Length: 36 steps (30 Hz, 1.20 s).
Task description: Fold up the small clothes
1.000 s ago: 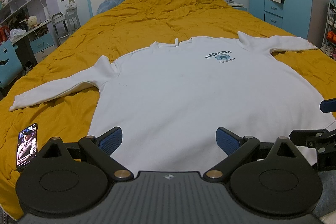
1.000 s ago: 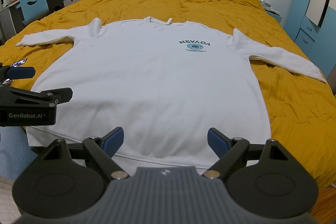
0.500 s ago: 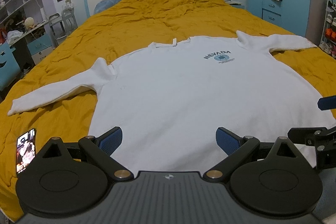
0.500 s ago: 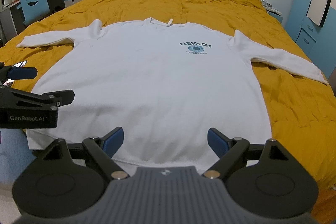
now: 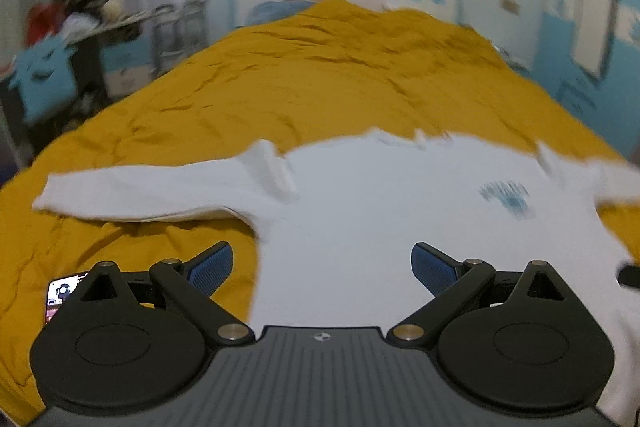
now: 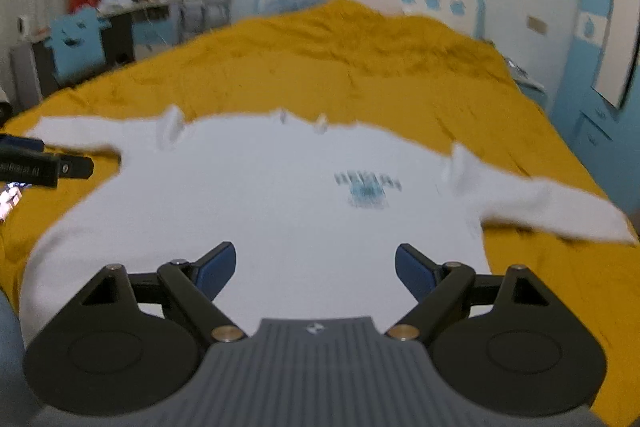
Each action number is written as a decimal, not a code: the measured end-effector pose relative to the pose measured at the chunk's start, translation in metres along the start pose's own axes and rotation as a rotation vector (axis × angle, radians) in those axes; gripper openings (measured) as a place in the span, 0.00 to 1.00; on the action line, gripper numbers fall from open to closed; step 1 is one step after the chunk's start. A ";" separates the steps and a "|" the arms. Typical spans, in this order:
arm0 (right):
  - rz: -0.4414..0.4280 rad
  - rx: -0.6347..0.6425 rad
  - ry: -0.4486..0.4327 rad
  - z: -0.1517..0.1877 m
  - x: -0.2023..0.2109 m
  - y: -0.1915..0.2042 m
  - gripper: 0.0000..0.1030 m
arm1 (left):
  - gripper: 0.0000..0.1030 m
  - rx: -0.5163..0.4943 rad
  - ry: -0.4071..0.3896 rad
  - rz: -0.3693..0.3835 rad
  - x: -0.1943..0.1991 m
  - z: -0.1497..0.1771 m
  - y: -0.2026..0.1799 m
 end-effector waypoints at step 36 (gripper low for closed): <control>-0.108 -0.067 0.121 -0.088 -0.193 0.006 0.53 | 0.17 0.912 0.018 -0.147 -0.137 -0.042 0.380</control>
Point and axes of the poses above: each gripper's, at about its wrist camera, not at the fingertips, and x roughly against the way its jaws point, y to its left, z to its underside, the point moved 2 cm from there along -x, roughly the way its jaws point, and after that the axes turned 10 degrees about y, right-handed, at the moved point
